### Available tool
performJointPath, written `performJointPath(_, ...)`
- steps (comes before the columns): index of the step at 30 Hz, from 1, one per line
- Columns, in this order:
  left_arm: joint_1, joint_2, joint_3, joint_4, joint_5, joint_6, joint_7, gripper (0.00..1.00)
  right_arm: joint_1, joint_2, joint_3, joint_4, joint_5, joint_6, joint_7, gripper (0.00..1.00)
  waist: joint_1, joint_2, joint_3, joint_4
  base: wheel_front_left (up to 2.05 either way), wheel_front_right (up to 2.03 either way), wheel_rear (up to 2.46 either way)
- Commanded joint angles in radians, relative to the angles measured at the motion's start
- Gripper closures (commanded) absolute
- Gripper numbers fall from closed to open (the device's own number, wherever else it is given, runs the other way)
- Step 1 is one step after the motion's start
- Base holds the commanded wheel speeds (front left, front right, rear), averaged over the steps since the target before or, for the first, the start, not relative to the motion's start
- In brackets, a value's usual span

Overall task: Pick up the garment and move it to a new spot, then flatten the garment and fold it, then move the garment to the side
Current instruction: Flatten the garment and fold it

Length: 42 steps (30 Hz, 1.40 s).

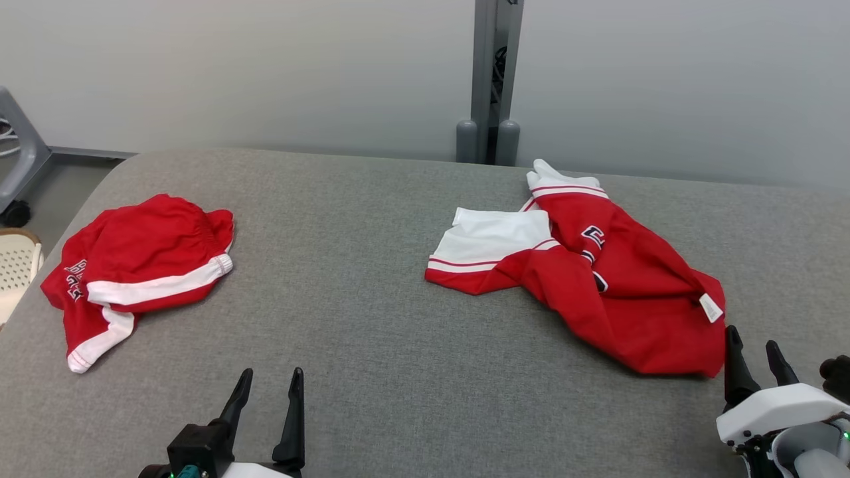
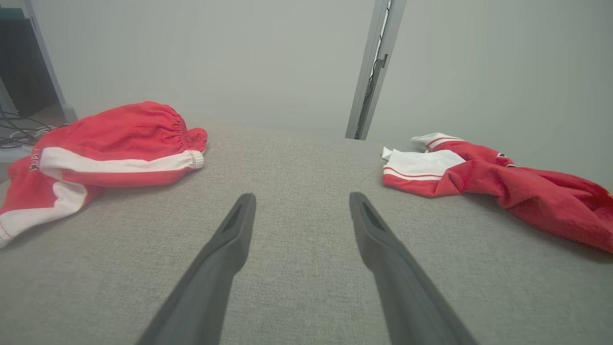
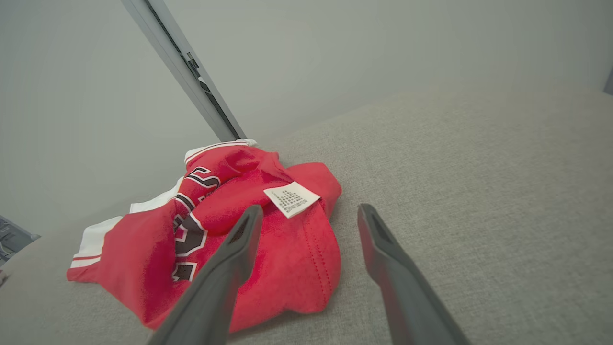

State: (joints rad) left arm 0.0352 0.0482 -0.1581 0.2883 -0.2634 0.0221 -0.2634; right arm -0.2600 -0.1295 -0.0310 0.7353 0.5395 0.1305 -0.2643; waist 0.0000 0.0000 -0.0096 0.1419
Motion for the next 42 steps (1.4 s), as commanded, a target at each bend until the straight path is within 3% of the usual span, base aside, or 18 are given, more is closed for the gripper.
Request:
performJointPath(1,-0.019,0.004,0.001,0.001,0.011,-0.005,-0.001,0.0,-0.032,-0.02,0.01,0.057,0.016,0.0,-0.001,0.0,0.0,0.0,0.02,0.024,0.0,0.0,0.0)
performJointPath(10,-0.035,0.004,-0.009,-0.001,0.015,-0.019,-0.001,0.0,-0.13,-0.067,0.052,0.224,0.067,0.0,-0.001,0.0,0.0,0.0,0.052,0.066,0.0,0.0,0.0)
performJointPath(16,-0.05,0.004,-0.022,-0.004,0.015,-0.018,-0.001,0.0,-0.174,-0.062,0.09,0.296,0.142,0.0,0.007,0.02,0.0,0.0,0.07,0.083,0.0,0.0,0.0)
performJointPath(17,-0.051,0.004,-0.023,-0.004,0.015,-0.018,-0.001,0.0,-0.18,-0.062,0.093,0.3,0.164,0.0,0.01,0.64,0.0,0.0,0.073,0.084,0.0,0.0,0.0)
performJointPath(18,-0.051,0.004,-0.024,-0.004,0.015,-0.018,-0.001,0.0,-0.183,-0.072,0.101,0.301,0.173,0.0,0.01,0.93,0.0,0.0,0.075,0.086,0.0,0.0,0.0)
performJointPath(19,-0.05,0.004,-0.025,-0.004,0.016,-0.018,-0.001,0.0,-0.187,-0.082,0.118,0.3,0.176,0.0,0.008,1.0,0.0,0.0,0.077,0.087,0.0,0.0,0.0)
performJointPath(25,-0.04,0.004,-0.023,0.003,0.009,-0.008,-0.001,0.0,-0.186,-0.105,0.217,0.25,0.16,0.0,-0.003,1.0,0.0,0.0,0.066,0.064,0.0,0.0,0.0)
performJointPath(31,-0.033,0.004,-0.027,0.005,-0.003,-0.003,-0.001,0.0,-0.141,-0.113,0.257,0.125,0.059,0.0,-0.001,1.0,0.0,0.0,0.037,0.033,0.0,0.0,0.0)
performJointPath(36,-0.031,0.004,-0.035,0.001,-0.014,0.004,-0.001,0.0,-0.066,-0.133,0.364,-0.069,-0.15,0.0,0.0,1.0,0.0,0.0,0.009,-0.001,0.0,0.0,0.0)
performJointPath(42,-0.029,0.004,-0.038,0.004,-0.024,0.013,-0.001,0.0,-0.009,-0.189,0.509,-0.201,-0.265,0.0,-0.001,1.0,0.0,0.0,-0.01,-0.019,0.0,0.0,0.0)
